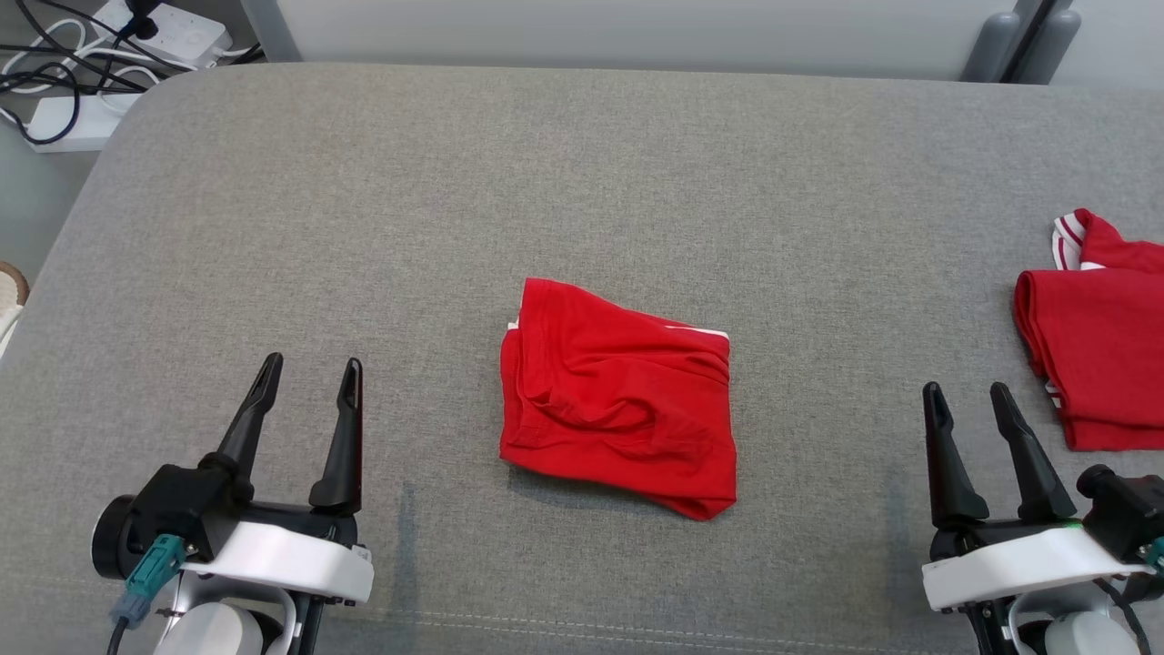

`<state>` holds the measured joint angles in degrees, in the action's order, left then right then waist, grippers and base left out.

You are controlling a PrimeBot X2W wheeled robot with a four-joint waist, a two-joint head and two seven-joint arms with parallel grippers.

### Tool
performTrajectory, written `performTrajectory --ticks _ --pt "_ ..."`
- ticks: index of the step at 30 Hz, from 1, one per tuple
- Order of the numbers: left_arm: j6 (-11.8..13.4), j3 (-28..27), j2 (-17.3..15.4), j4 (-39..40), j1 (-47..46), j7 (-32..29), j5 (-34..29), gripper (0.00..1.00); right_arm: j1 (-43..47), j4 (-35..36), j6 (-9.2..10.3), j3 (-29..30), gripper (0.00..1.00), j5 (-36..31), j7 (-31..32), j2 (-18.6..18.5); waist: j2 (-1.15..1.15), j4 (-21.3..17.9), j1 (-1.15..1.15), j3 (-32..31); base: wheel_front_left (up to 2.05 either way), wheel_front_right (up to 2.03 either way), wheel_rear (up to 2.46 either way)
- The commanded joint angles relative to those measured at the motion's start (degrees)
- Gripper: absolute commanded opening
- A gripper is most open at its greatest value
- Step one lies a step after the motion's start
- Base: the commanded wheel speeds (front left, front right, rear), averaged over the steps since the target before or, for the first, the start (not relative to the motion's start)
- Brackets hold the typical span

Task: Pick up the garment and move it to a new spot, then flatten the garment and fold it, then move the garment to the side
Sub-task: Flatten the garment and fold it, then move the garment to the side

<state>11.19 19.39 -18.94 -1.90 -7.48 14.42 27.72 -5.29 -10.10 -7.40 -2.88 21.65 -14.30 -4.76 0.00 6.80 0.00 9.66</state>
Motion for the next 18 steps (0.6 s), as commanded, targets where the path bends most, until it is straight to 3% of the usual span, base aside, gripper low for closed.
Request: performTrajectory --ticks 1,8,18 --pt "0.5 -2.2 -1.4 1.5 -1.8 0.4 0.0 1.00 -1.4 0.7 -0.09 -1.7 1.00 0.2 0.1 -0.2 0.00 0.3 0.00 0.2 0.00 0.00 0.00" --pt "0.3 -1.2 -0.8 1.4 -2.7 0.3 -0.1 1.00 -4.6 -3.7 -0.09 -3.9 1.00 1.6 1.7 -1.0 0.00 2.8 0.00 0.6 0.00 0.00 0.00" --pt "-0.1 -0.2 0.7 0.2 -3.3 0.3 0.3 1.00 -11.9 -14.9 -0.09 -13.1 1.00 7.1 9.4 -2.2 0.00 7.4 0.00 1.7 0.00 0.00 0.00"
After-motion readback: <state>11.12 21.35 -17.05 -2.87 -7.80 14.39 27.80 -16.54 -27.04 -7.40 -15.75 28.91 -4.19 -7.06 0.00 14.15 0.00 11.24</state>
